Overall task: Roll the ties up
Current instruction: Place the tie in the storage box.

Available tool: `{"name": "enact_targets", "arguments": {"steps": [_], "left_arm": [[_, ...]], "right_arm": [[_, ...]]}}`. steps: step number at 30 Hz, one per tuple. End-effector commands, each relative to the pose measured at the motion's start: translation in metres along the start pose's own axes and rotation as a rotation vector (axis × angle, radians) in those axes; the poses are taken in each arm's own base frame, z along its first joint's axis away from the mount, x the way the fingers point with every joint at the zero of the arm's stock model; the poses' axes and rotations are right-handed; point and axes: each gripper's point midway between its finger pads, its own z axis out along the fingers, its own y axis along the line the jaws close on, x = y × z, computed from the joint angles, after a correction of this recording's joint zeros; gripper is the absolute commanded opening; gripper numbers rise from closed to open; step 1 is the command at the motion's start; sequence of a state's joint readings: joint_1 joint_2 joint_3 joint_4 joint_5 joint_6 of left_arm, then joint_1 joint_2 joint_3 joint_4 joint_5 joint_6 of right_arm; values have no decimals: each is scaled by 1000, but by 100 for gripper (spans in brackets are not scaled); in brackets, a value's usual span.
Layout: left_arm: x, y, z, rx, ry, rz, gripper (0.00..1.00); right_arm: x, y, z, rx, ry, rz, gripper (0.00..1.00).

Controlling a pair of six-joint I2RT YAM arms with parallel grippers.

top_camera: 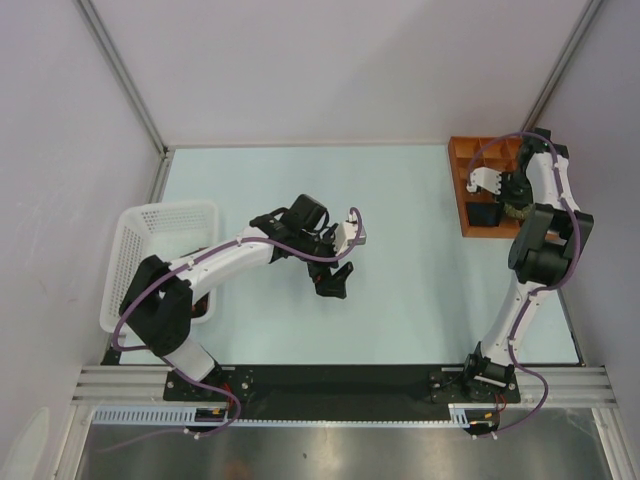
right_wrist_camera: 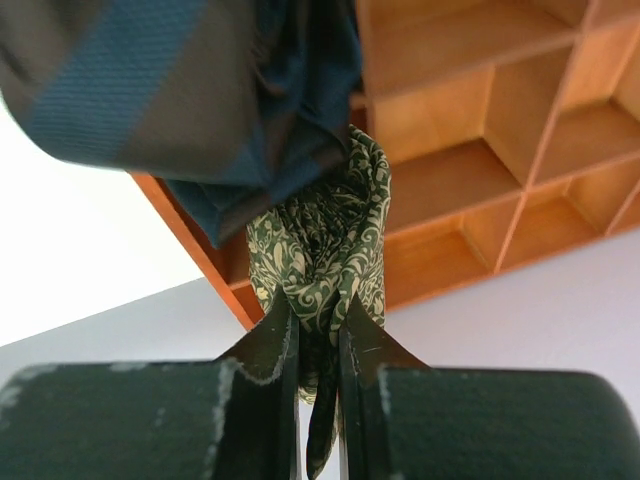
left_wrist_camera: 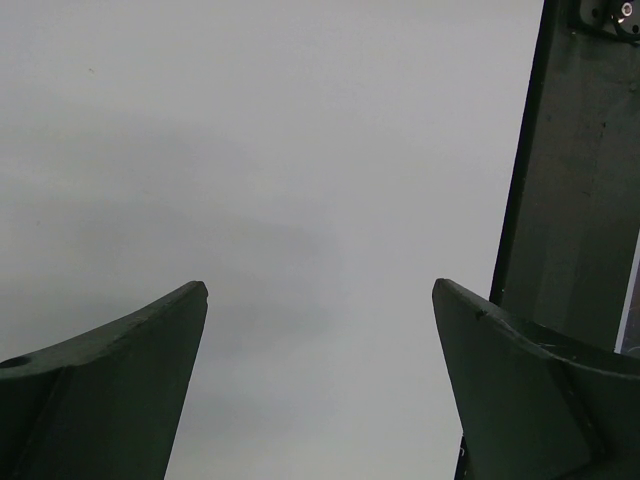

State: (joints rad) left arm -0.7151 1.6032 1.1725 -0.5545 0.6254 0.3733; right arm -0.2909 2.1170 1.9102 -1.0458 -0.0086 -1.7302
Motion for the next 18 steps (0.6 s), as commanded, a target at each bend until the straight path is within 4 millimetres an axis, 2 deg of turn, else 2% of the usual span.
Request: {"name": "enact_targets", "arguments": {"steps": [1,4,9,14,17,18], "left_arm": [[-15,-2,-9,3,-58,13,100],[-14,-2,-8,3,-58,9,99],[-14,-2,-9,4,-59,9,99],[-12,-1,-8,3,-55,3,100],[-11,0,-8,1,-54,0,100],[-12,0,-9,0,-55,1,100]], "right_arm": [[-14,11,-20,-22,-48,-50,0],[-11,18,-17,-46,-39,-79,0],[-3,26,2,-67,-6,-113,0],[-11,26,11,-75,-11,-123,0],[-7,23,13,-69,19,-119,20],[-6,21,12,-60,21,-110,31]]}}
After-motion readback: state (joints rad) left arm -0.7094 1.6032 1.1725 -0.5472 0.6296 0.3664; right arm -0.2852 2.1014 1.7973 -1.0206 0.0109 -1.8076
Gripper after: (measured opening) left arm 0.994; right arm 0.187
